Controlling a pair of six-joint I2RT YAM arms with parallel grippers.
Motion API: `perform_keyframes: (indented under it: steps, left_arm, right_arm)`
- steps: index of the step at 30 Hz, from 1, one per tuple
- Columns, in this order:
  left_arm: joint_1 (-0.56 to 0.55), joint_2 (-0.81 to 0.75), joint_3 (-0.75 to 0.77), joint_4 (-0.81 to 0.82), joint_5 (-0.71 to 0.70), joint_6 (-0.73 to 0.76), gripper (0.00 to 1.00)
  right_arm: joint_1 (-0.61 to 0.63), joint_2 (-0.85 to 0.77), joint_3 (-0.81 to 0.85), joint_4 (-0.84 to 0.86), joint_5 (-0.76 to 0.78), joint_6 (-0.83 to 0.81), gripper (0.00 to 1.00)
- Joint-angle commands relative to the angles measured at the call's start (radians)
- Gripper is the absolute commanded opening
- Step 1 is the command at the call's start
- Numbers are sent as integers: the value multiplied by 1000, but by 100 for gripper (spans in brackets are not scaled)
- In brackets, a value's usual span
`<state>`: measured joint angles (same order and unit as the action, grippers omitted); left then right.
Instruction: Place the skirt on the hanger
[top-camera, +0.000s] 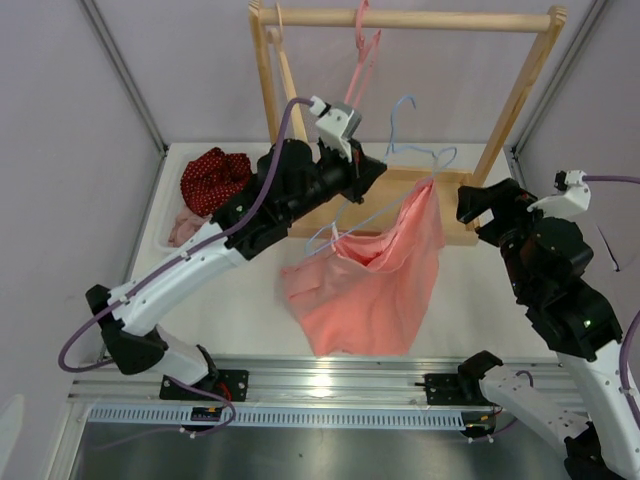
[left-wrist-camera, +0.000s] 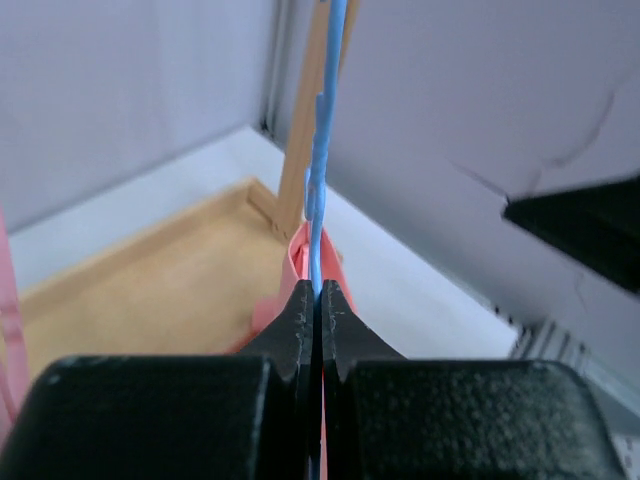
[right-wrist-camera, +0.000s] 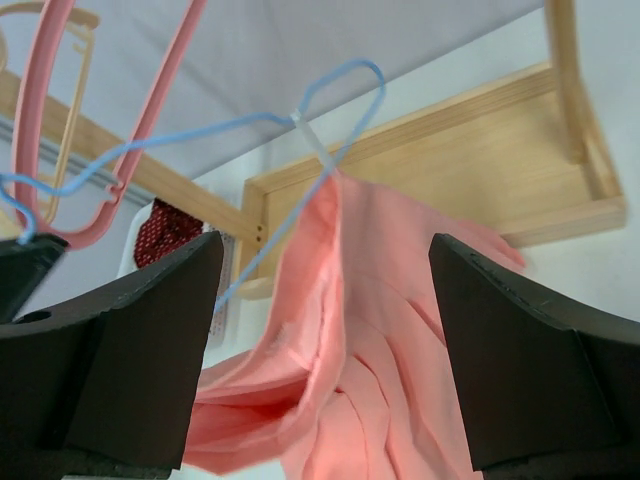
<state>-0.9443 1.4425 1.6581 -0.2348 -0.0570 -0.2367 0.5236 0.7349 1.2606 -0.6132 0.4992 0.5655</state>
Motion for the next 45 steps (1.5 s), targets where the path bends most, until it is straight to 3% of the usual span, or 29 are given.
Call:
perform_keyframes:
  steps: [1,14,24,28,33,45]
  left_arm:
    - [-10,74,242,92,-107,-1,0]
    - [-42,344,706,106,-247,73,0]
    - [-48,447,721,324,-400,218,0]
    - [-47,542,825,382,-408,283,0]
    - [-45,608,839,499,-452,361,0]
    - [-5,743,870,700,-504,382,0]
  right_arm:
    - [-11,30,97,-77,114,-24,89]
    - [-22,83,229,-73,225,-70,91]
    - [-23,109,217,-19,203,-81,91]
    - [-23,119,203,1,193,-87,91]
    - [-28,121,165,26,187,-90,91]
    - [-45,132,134,43,173,-115,91]
